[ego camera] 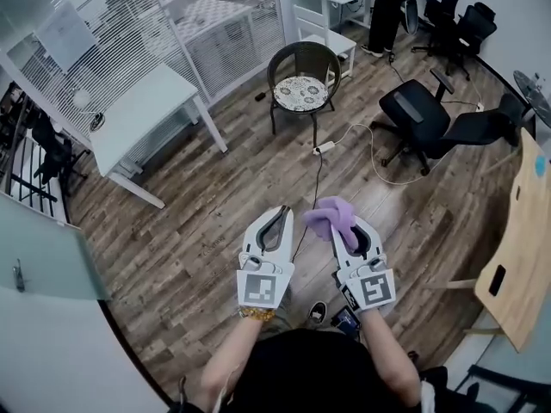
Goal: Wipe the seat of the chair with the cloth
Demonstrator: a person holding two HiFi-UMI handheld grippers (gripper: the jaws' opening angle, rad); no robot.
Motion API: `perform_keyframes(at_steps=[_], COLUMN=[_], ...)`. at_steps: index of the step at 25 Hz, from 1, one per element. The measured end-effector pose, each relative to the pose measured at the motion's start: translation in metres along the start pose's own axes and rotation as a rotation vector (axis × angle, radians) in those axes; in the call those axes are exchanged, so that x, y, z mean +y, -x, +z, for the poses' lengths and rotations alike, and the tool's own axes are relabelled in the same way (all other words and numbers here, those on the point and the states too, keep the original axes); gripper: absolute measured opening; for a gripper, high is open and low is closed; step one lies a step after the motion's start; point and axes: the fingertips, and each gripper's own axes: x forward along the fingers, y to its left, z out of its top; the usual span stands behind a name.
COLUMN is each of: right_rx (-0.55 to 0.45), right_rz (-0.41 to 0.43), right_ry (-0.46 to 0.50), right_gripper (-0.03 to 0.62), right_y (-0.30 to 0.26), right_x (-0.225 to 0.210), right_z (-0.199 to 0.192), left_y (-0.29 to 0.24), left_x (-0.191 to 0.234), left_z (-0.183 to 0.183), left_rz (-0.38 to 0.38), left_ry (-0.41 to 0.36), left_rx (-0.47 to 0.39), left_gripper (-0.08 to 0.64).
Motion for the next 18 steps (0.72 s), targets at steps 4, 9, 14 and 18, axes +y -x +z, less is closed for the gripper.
perform_keyframes(at_steps=[4, 9, 14, 18], right_rx=[0.029, 0.059, 0.084, 0.091], right_rz=[-0.020, -0.038, -0.053, -0.043], right_ry=[0.001, 0.048, 0.059, 0.060], right_gripper=[0.081, 0.082, 0.083, 0.083], right_y=[-0.043, -0.101, -0.152, -0.185], right_x=[-0.001, -0.004, 0.011, 0.015], right_z=[-0.005, -0.007, -0.011, -0.017], left_y=[-0.021, -0.061, -0.086, -0.108], left_x=[0.040, 0.089, 0.139, 0.165], left_z=[-0.010, -0.023, -0.038, -0.048], left_rz=[-0.007, -0.044, -0.102, -0.129], left_ry=[0.027, 0.067, 0.094, 0.105], left_rx=[-0.010, -0.044, -0.036, -0.038], left_gripper=[0.029, 0.029, 0.029, 0.029])
